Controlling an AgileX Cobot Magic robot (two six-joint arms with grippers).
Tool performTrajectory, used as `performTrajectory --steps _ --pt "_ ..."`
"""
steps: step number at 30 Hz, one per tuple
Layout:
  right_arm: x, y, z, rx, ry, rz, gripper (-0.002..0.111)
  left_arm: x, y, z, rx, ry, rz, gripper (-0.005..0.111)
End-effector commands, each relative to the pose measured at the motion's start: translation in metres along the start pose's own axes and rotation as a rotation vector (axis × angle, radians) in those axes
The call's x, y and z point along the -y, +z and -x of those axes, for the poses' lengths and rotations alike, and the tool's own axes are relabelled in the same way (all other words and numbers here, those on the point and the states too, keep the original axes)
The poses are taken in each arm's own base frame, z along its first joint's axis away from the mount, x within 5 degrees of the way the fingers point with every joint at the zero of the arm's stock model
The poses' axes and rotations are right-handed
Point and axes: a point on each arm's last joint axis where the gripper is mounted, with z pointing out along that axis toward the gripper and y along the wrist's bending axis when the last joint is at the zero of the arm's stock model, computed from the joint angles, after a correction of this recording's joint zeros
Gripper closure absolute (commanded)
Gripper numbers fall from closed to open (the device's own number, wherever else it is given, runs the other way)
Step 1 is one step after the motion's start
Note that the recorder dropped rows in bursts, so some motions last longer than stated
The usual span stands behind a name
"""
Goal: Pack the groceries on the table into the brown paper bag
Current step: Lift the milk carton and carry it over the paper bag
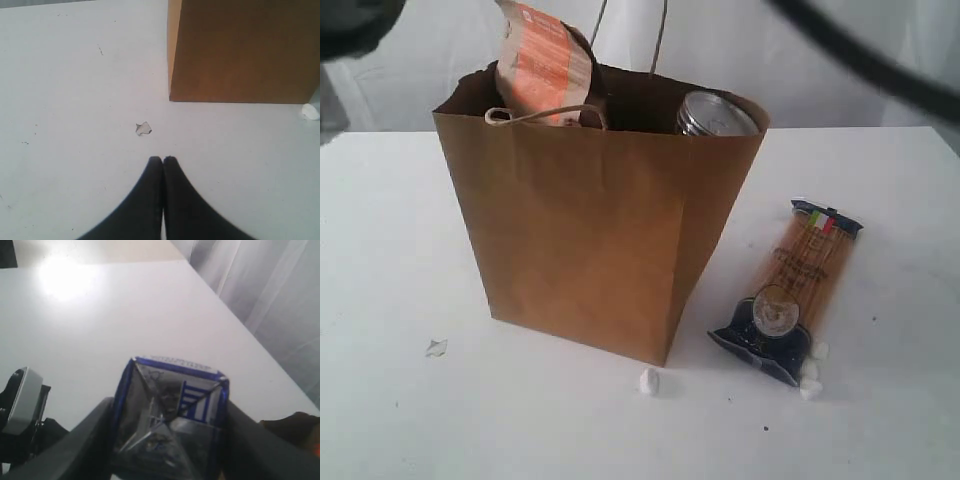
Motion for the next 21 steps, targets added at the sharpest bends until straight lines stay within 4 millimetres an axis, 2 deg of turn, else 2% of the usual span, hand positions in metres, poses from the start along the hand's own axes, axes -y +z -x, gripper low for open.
performTrajectory --steps 1,5,10,16,21 --pt "0.015 -0.036 0.015 0.125 -0.055 -0.08 0.107 0.0 0.0 -0.001 -0.004 -0.006 0.0 0.106" --pt "0.032 -0.062 0.02 0.172 -0.031 -0.173 0.107 0.0 0.0 -0.001 -0.004 -0.006 0.0 0.106" --pt "0.055 -0.077 0.013 0.128 0.007 -0.255 0.107 0.0 0.0 -0.001 -0.004 -0.006 0.0 0.106" --pt "0.085 -0.086 0.002 0.063 0.03 -0.381 0.107 0.0 0.0 -0.001 -0.004 -0.006 0.0 0.106" --pt "0.1 -0.089 -0.003 0.048 0.049 -0.438 0.107 0.0 0.0 -0.001 -0.004 -0.006 0.0 0.106"
